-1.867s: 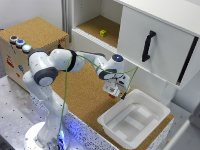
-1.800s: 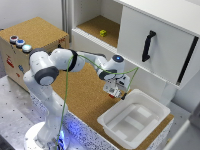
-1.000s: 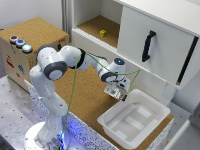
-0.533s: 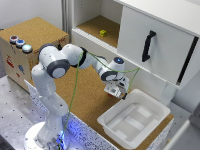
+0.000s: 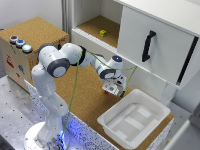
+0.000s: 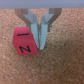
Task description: Push the pink block to the left
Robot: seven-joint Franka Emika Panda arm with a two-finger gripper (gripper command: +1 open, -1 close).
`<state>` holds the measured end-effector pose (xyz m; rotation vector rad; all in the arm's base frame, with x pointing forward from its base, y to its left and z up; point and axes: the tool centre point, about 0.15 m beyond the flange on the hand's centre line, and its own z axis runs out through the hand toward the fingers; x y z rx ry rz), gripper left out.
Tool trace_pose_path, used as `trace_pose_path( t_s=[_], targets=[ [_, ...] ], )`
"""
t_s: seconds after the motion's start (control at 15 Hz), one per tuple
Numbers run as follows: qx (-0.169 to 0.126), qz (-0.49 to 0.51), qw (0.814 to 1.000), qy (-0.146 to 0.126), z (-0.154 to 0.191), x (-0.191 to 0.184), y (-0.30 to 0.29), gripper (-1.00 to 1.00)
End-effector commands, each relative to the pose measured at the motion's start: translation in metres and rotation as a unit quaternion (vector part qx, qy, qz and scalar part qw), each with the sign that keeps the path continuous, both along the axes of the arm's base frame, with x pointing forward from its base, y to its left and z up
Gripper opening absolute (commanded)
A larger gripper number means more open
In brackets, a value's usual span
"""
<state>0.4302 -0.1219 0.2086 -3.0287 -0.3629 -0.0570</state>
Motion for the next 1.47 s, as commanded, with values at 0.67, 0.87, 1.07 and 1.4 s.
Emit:
trace_pose_path(
  t_s=[0.67,0.87,1.07,1.4],
  targets=[
    [-0.01,-0.026,1.0,-0.004,0.005,-0.027,0.076,-1.0],
    [-0.012,-0.018,1.0,-0.004,0.006,-0.029,0.095,-1.0],
    [-0.006,-0.025,1.0,-0.002,0.007,-0.031,0.108,-1.0],
    [0.001,-0.026,1.0,-0.001,0.007,-0.034,0.129,-1.0]
  ],
)
